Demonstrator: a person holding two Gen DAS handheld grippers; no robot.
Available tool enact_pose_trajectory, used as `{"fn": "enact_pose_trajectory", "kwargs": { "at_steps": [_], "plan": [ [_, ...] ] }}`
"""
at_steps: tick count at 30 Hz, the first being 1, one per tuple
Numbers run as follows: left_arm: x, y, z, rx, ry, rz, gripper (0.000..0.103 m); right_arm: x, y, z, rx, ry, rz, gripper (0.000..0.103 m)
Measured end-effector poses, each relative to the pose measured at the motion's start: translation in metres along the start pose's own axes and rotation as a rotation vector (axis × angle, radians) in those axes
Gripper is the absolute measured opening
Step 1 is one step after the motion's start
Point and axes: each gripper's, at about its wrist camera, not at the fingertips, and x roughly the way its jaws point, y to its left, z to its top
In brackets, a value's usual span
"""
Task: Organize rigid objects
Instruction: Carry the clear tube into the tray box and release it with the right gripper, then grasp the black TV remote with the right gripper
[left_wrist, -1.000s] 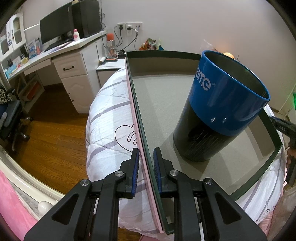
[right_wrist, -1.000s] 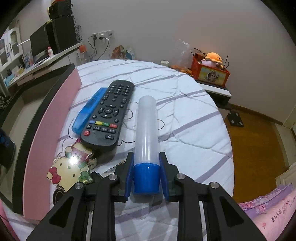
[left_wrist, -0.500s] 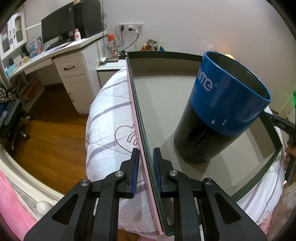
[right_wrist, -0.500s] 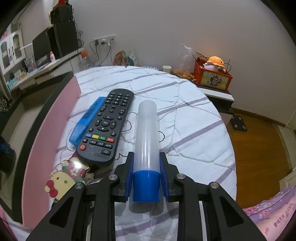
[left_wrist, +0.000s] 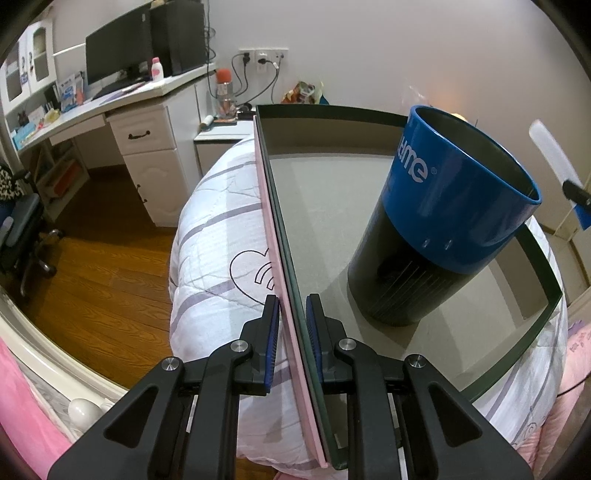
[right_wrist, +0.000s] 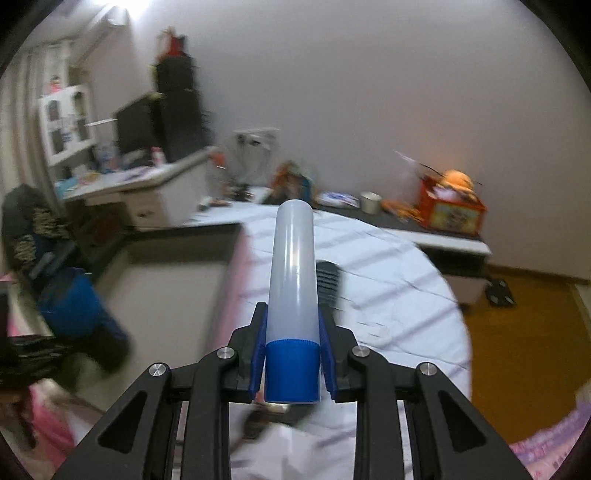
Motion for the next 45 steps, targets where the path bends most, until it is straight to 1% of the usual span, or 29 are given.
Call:
{"fn": "enact_pose_trajectory", "kwargs": {
  "at_steps": [1,2,3,4,9,13,16,20,24,26,27,28,31,35,36,37,39,45],
  "plan": [
    [0.000,0.000,0.000,0.001,0.001,0.000,0.015,-0.002,0.010,0.002,-0.014,-0.006,0.024,0.026],
    [0.000,0.000,0.000,0.000,0.001,0.000,0.015,-0.001,0.029,0.003,-0.036,-0.006,0.066,0.026],
    [0.000,0.000,0.000,0.000,0.001,0.000,0.015,0.001,0.038,0.004,-0.050,-0.003,0.081,0.026],
    [0.000,0.000,0.000,0.000,0.001,-0.001,0.015,0.001,0.038,0.004,-0.050,-0.003,0.081,0.026],
    [0.000,0.001,0.000,-0.004,0.004,-0.005,0.015,0.025,0.079,-0.006,-0.106,0.059,0.134,0.026],
    [0.000,0.001,0.001,-0.005,0.005,-0.009,0.015,0.049,0.100,-0.018,-0.142,0.129,0.125,0.026],
    [0.001,0.002,0.001,-0.009,0.006,-0.014,0.016,0.060,0.111,-0.027,-0.165,0.163,0.103,0.026],
    [0.002,0.001,0.002,-0.009,0.008,-0.016,0.016,0.065,0.115,-0.030,-0.179,0.175,0.079,0.026],
    [0.003,0.001,0.003,-0.009,0.009,-0.018,0.017,0.068,0.114,-0.033,-0.178,0.190,0.073,0.027],
    [0.003,0.002,0.003,-0.008,0.010,-0.018,0.017,0.066,0.114,-0.033,-0.176,0.192,0.069,0.036],
    [0.004,0.002,0.003,-0.009,0.011,-0.019,0.017,0.063,0.114,-0.032,-0.175,0.184,0.071,0.048],
    [0.004,0.003,0.003,-0.009,0.010,-0.018,0.017,0.060,0.113,-0.032,-0.173,0.174,0.072,0.055],
    [0.004,0.003,0.003,-0.008,0.010,-0.018,0.017,0.047,0.108,-0.027,-0.160,0.128,0.069,0.055],
    [0.005,0.003,0.003,-0.009,0.010,-0.017,0.016,0.028,0.090,-0.018,-0.109,0.068,0.044,0.056],
    [0.005,0.003,0.003,-0.008,0.010,-0.017,0.016,0.020,0.081,-0.017,-0.086,0.050,0.036,0.058],
    [0.004,0.003,0.002,-0.008,0.009,-0.015,0.016,0.015,0.074,-0.016,-0.068,0.040,0.025,0.063],
    [0.004,0.003,0.003,-0.007,0.007,-0.009,0.016,0.007,0.062,-0.015,-0.039,0.021,-0.009,0.066],
    [0.004,0.002,0.002,-0.006,0.006,-0.006,0.016,-0.006,0.019,-0.019,0.056,0.013,-0.087,0.067]
  ]
}}
